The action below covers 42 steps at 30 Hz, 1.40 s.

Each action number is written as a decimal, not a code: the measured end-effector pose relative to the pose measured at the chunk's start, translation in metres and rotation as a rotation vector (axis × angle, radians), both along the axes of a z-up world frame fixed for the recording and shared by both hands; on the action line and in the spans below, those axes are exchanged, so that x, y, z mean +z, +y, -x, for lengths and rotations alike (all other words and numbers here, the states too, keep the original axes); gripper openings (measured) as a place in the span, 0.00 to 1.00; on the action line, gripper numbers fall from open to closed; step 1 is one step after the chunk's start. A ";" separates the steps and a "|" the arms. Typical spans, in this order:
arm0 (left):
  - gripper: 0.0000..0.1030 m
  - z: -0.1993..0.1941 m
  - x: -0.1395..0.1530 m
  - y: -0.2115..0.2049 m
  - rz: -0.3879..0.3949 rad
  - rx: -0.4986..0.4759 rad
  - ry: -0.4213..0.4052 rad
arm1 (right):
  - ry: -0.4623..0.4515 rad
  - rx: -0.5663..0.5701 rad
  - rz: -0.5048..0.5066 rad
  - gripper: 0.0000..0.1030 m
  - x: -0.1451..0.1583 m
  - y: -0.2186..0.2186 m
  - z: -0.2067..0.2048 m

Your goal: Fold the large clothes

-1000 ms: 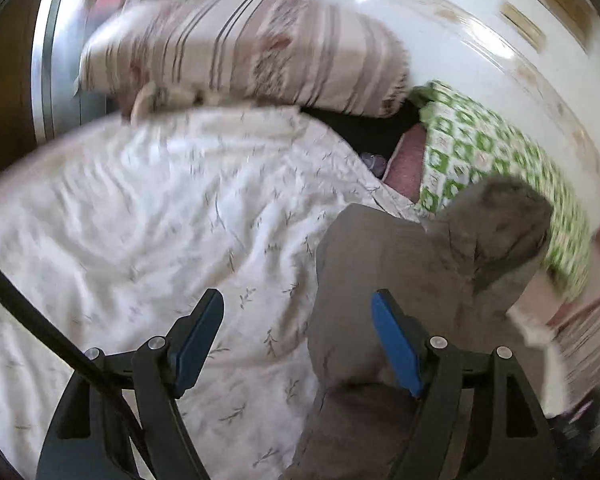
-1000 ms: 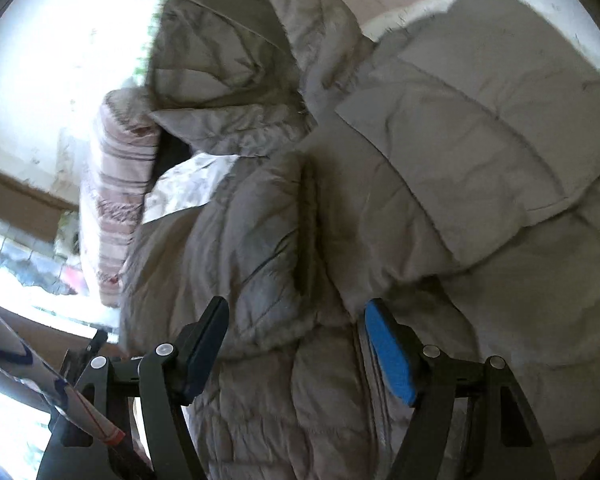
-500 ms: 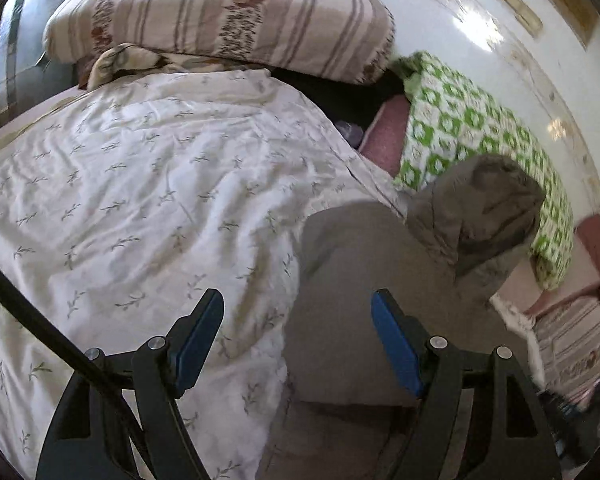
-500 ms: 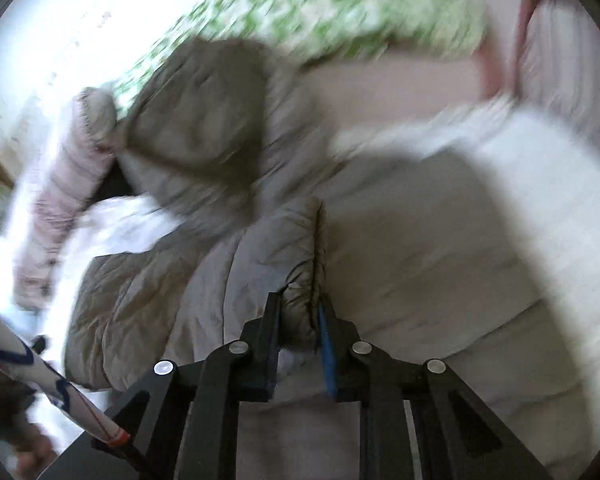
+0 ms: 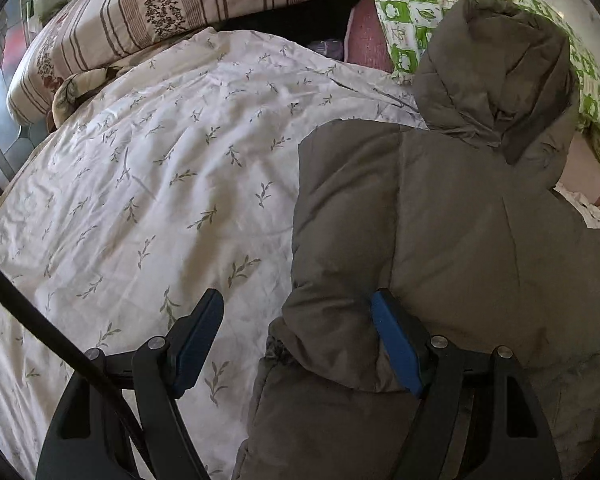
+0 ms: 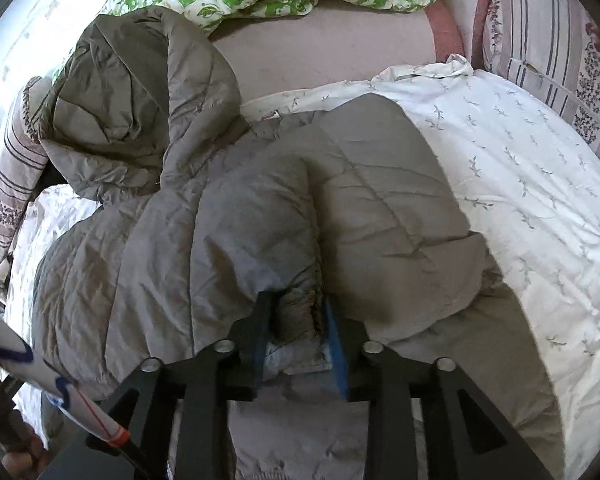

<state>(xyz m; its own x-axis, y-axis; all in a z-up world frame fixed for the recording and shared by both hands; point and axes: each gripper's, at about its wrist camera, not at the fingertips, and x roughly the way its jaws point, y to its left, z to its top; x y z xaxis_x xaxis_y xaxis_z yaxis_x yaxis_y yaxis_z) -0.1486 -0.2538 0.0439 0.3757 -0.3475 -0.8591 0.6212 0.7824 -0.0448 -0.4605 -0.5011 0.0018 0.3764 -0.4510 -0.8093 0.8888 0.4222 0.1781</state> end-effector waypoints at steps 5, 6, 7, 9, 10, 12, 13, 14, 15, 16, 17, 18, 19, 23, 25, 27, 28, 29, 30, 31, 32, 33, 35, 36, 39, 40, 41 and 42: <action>0.73 0.003 0.035 0.015 0.111 0.022 -0.065 | -0.010 -0.028 0.117 0.44 0.048 0.020 0.017; 0.73 0.007 0.044 0.017 0.142 0.015 -0.091 | -0.013 -0.016 0.155 0.47 0.058 0.026 0.015; 0.73 0.010 0.049 0.016 0.157 0.005 -0.101 | -0.016 0.006 0.166 0.48 0.062 0.029 0.010; 0.73 0.020 0.051 0.011 0.179 -0.038 -0.103 | -0.026 0.055 0.153 0.48 0.064 0.032 -0.004; 0.73 0.024 0.049 0.007 0.176 -0.057 -0.101 | -0.020 0.072 0.142 0.48 0.060 0.034 -0.013; 0.73 0.034 0.045 -0.002 0.152 -0.092 -0.104 | -0.002 0.099 0.127 0.47 0.050 0.036 -0.031; 0.73 0.039 0.042 -0.006 0.141 -0.113 -0.110 | 0.014 0.113 0.117 0.47 0.042 0.037 -0.041; 0.73 0.042 0.040 -0.011 0.130 -0.131 -0.116 | 0.032 0.123 0.109 0.47 0.035 0.037 -0.051; 0.73 0.045 0.037 -0.014 0.117 -0.145 -0.120 | 0.045 0.131 0.101 0.47 0.028 0.038 -0.057; 0.73 0.047 0.033 -0.018 0.097 -0.157 -0.123 | 0.059 0.136 0.093 0.47 0.022 0.038 -0.062; 0.73 0.047 0.030 -0.020 0.084 -0.158 -0.122 | 0.087 0.137 0.089 0.47 0.013 0.037 -0.068; 0.73 0.045 0.025 -0.022 0.069 -0.156 -0.111 | 0.116 0.136 0.088 0.47 0.006 0.036 -0.071; 0.73 0.044 0.021 -0.023 0.058 -0.152 -0.098 | 0.141 0.137 0.089 0.47 -0.001 0.035 -0.074; 0.78 0.039 0.006 -0.026 0.005 -0.138 -0.057 | 0.172 0.146 0.089 0.48 -0.017 0.033 -0.078; 0.78 0.040 0.003 -0.028 -0.016 -0.138 -0.070 | 0.177 0.154 0.081 0.49 -0.020 0.031 -0.078; 0.78 0.043 0.005 -0.028 -0.016 -0.136 -0.085 | 0.187 0.164 0.072 0.49 -0.016 0.030 -0.078; 0.78 0.043 0.007 -0.027 -0.010 -0.133 -0.090 | 0.190 0.164 0.072 0.49 -0.011 0.030 -0.079; 0.77 0.044 0.011 -0.025 0.004 -0.131 -0.098 | 0.182 0.164 0.079 0.49 -0.004 0.033 -0.077; 0.77 0.046 0.016 -0.024 0.021 -0.132 -0.105 | 0.164 0.169 0.090 0.49 0.002 0.038 -0.078; 0.77 0.048 0.023 -0.022 0.044 -0.134 -0.116 | 0.140 0.178 0.105 0.49 0.010 0.043 -0.077; 0.77 0.051 0.030 -0.021 0.067 -0.137 -0.128 | 0.120 0.186 0.118 0.49 0.016 0.048 -0.078; 0.77 0.054 0.036 -0.020 0.091 -0.142 -0.139 | 0.094 0.201 0.133 0.49 0.024 0.054 -0.080; 0.77 0.061 0.044 -0.020 0.113 -0.157 -0.160 | 0.064 0.240 0.130 0.49 0.029 0.062 -0.089; 0.77 0.065 0.044 -0.022 0.113 -0.167 -0.172 | 0.063 0.257 0.121 0.49 0.030 0.064 -0.098; 0.77 0.069 0.036 -0.029 0.085 -0.191 -0.165 | 0.063 0.277 0.110 0.49 0.026 0.065 -0.119; 0.77 0.069 0.033 -0.030 0.076 -0.192 -0.162 | 0.059 0.283 0.103 0.49 0.025 0.063 -0.128; 0.77 0.069 0.031 -0.031 0.071 -0.193 -0.158 | 0.058 0.288 0.093 0.49 0.023 0.060 -0.137; 0.77 0.069 0.030 -0.032 0.067 -0.194 -0.155 | 0.057 0.289 0.083 0.49 0.022 0.055 -0.146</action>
